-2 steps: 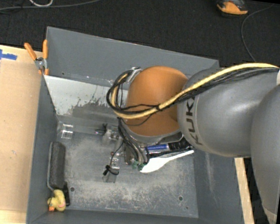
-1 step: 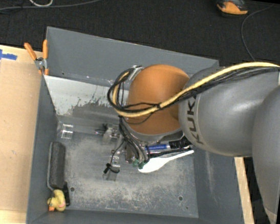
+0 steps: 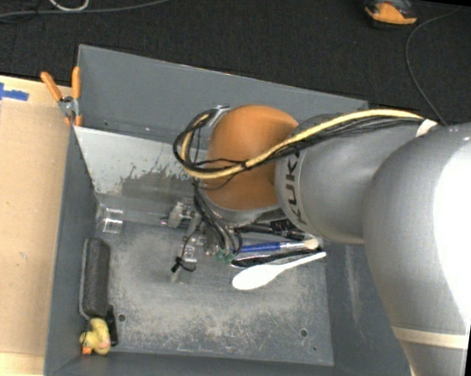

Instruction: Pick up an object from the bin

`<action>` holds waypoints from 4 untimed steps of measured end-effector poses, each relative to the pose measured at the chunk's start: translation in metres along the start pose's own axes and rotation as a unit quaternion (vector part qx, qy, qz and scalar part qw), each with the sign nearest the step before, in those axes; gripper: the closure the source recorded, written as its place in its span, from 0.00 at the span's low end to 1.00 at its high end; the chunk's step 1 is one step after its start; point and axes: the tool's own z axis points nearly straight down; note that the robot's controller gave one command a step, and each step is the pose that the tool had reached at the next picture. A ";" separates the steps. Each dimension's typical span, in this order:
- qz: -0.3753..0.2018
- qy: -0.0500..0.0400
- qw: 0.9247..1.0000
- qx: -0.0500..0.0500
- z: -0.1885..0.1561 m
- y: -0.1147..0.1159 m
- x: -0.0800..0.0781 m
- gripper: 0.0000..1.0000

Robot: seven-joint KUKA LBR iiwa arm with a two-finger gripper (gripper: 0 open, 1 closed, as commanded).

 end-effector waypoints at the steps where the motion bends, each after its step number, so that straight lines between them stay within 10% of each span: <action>1: 0.044 0.001 0.999 -0.001 -0.012 -0.002 -0.014 0.00; 2: -0.014 0.003 1.000 0.000 -0.006 -0.097 -0.006 0.00; 3: 0.057 -0.001 0.998 -0.002 0.017 -0.046 -0.015 0.00; 4: -0.124 0.000 0.992 0.001 0.028 -0.191 -0.016 1.00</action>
Offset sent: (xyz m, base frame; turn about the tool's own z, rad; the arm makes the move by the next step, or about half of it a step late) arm 0.0048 -0.1724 -0.0001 -0.1189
